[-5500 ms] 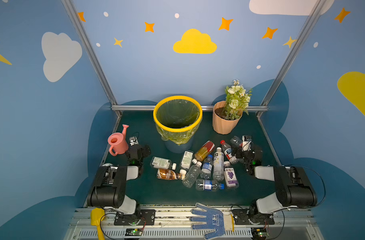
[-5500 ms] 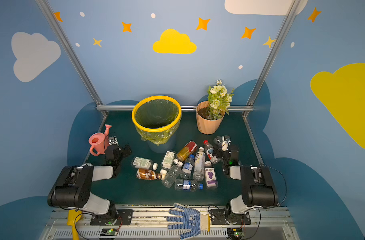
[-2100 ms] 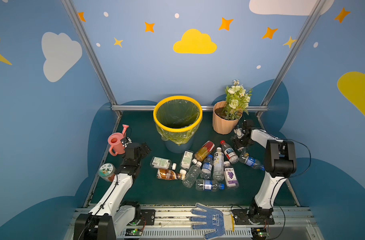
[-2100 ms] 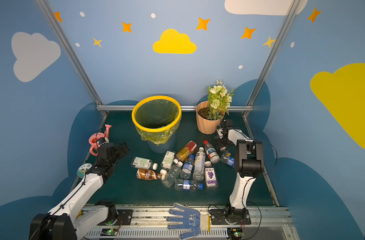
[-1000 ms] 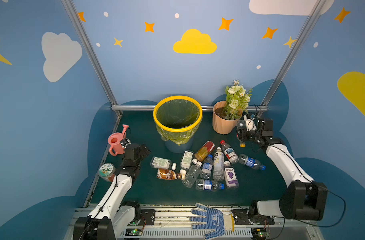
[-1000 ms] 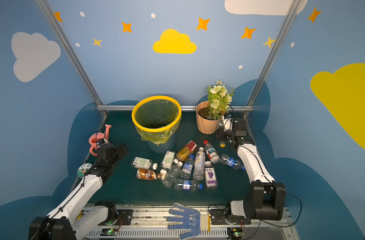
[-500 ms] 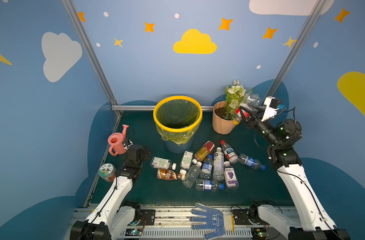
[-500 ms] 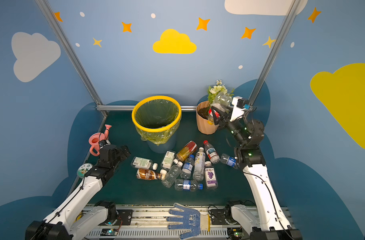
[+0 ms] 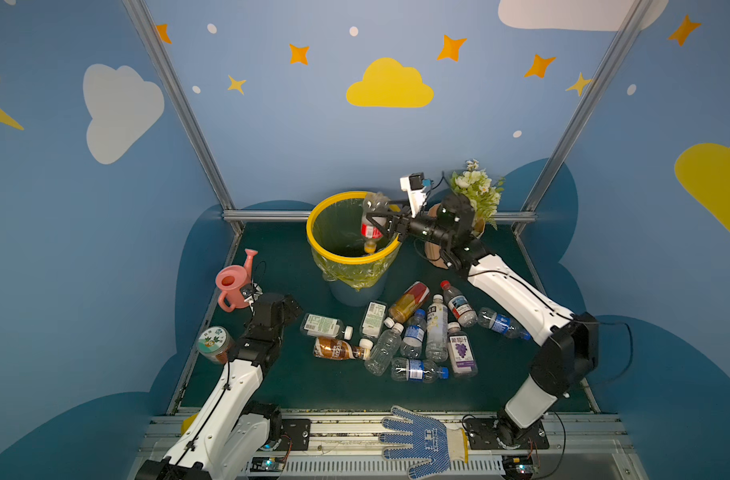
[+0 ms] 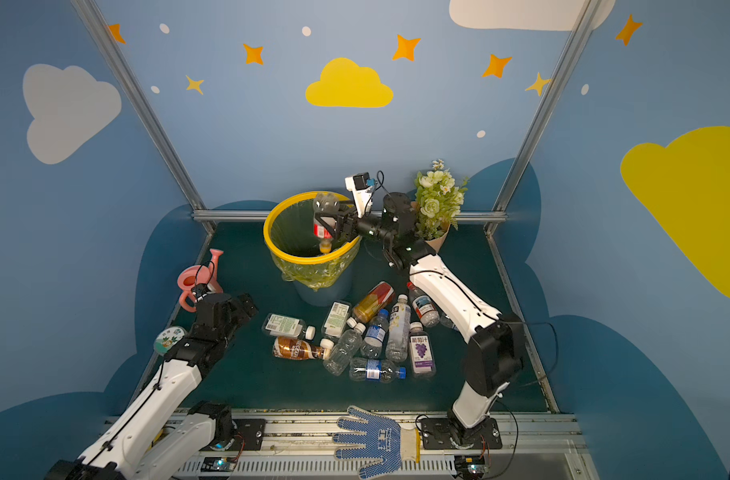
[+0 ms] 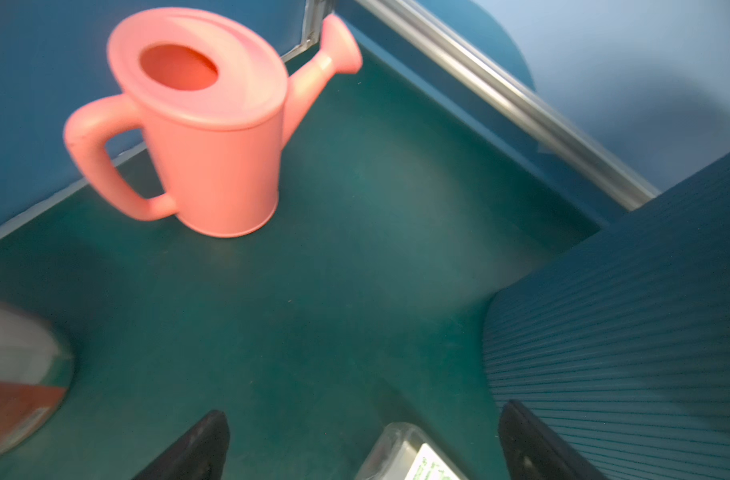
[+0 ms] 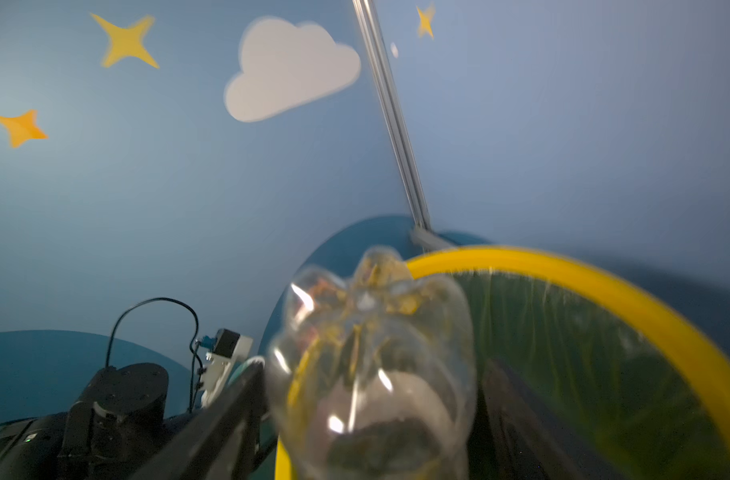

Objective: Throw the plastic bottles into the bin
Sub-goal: 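Lift the bottle with the right gripper over the bin and release it, then grasp the brown-capped bottle with the left gripper while the right gripper withdraws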

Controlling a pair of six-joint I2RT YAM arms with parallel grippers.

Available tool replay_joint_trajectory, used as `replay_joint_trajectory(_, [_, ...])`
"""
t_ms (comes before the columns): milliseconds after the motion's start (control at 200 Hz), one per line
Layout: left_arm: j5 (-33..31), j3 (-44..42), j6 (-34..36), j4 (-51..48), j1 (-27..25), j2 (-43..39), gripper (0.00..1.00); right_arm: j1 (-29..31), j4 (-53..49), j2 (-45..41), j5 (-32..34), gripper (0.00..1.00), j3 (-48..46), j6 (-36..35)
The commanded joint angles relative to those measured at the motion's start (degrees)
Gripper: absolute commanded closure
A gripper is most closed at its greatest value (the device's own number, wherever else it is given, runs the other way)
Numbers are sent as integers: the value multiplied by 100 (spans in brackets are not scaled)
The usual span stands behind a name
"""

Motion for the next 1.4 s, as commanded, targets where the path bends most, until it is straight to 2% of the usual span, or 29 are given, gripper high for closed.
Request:
replay_joint_trajectory(0, [-404, 276, -73, -541, -25, -177, 0, -108, -840, -742, 377, 6, 505, -738])
replay_joint_trajectory(95, [-445, 243, -203, -603, -38, -386, 0, -115, -1106, -1393, 913, 4, 580, -1222])
replay_joint_trajectory(180, [-411, 162, -348, -582, -47, -554, 0, -135, -1138, -1925, 1105, 4, 375, -1439])
replay_joint_trajectory(375, [-300, 202, -670, -842, -178, -754, 0, -207, -926, -2797, 1743, 3, -923, -1560])
replay_joint_trajectory(531, [-339, 308, -1016, -1442, -408, -831, 0, -516, -1026, -3103, 2152, 3, -2098, -1182])
replay_joint_trajectory(671, [-28, 248, -1424, -1639, -587, -866, 0, -892, -1059, -3381, 2389, 3, -3126, -694])
replay_joint_trajectory(841, [12, 201, -1904, -1833, -1073, -633, 0, -1196, -1127, -3700, 2587, 3, -4173, -309])
replay_joint_trajectory(956, [17, 110, -2726, -1943, -1521, -551, 0, -1305, -1253, -3939, 2764, 3, -4649, -176])
replay_joint_trajectory(1071, [125, -18, -3944, -1994, -2072, -592, 0, -1453, -1391, -4209, 3133, 3, -4943, -29])
replay_joint_trajectory(1196, [-4, -192, -5047, -2008, -2611, -700, 0, -1686, -1341, -4405, 3125, 3, -5168, 65])
replay_joint_trajectory(1271, [-24, -275, -5483, -1939, -2882, -692, 1, -1809, -1376, -4425, 3090, 3, -5210, 66])
replay_joint_trajectory(1396, [-76, -331, -5819, -1633, -3240, -342, 1, -1945, -1385, -4375, 3018, 3, -5211, 114])
